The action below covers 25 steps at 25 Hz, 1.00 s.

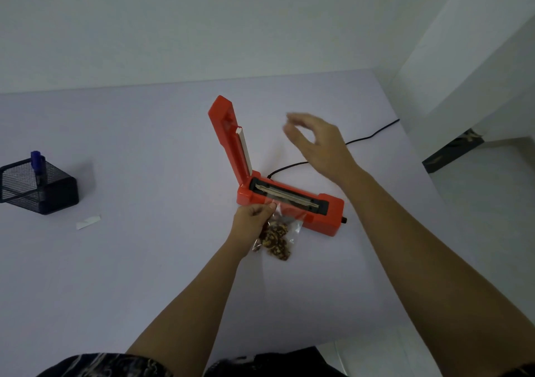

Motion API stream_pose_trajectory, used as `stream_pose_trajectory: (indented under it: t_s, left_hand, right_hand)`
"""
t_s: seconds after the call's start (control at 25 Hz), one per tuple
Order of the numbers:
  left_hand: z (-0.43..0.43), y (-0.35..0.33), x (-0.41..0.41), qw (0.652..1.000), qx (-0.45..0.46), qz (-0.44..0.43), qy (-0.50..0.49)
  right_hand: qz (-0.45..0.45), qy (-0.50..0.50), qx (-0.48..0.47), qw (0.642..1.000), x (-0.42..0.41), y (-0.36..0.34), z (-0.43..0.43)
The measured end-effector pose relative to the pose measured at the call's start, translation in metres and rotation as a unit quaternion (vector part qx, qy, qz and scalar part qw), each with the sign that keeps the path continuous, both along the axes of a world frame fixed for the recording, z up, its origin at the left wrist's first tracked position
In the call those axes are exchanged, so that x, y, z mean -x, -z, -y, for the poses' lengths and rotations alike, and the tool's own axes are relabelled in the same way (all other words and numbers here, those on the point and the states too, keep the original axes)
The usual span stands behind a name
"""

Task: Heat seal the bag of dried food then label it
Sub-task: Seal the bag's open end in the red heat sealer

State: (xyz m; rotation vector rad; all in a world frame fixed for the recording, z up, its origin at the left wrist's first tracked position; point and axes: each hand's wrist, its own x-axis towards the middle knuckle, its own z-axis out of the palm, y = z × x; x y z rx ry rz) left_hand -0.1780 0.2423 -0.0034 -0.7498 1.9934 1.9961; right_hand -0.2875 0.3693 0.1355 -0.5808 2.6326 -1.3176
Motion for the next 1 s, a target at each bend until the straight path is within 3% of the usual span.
stream_pose_trajectory:
  t_s: [0.16, 0.28, 0.56, 0.76, 1.0]
  left_hand:
    - [-0.002, -0.003, 0.002, 0.999, 0.046, 0.025, -0.007]
    - [-0.008, -0.010, 0.006, 0.993, 0.108, 0.046, -0.021]
    - [-0.019, -0.037, 0.013, 0.971, 0.223, 0.069, -0.060]
    - [-0.030, -0.055, 0.014, 0.948, 0.313, 0.043, -0.039]
    - [-0.033, -0.063, 0.013, 0.937, 0.350, -0.005, -0.026]
  right_hand:
    - [0.164, -0.001, -0.175, 0.971, -0.031, 0.066, -0.076]
    - [0.222, -0.015, -0.200, 0.954, -0.053, 0.090, -0.102]
    - [0.111, 0.052, -0.155, 0.980, -0.067, 0.103, -0.106]
    - [0.106, 0.066, -0.146, 0.981, -0.070, 0.102, -0.105]
    - [0.120, 0.077, -0.147, 0.979, -0.068, 0.108, -0.107]
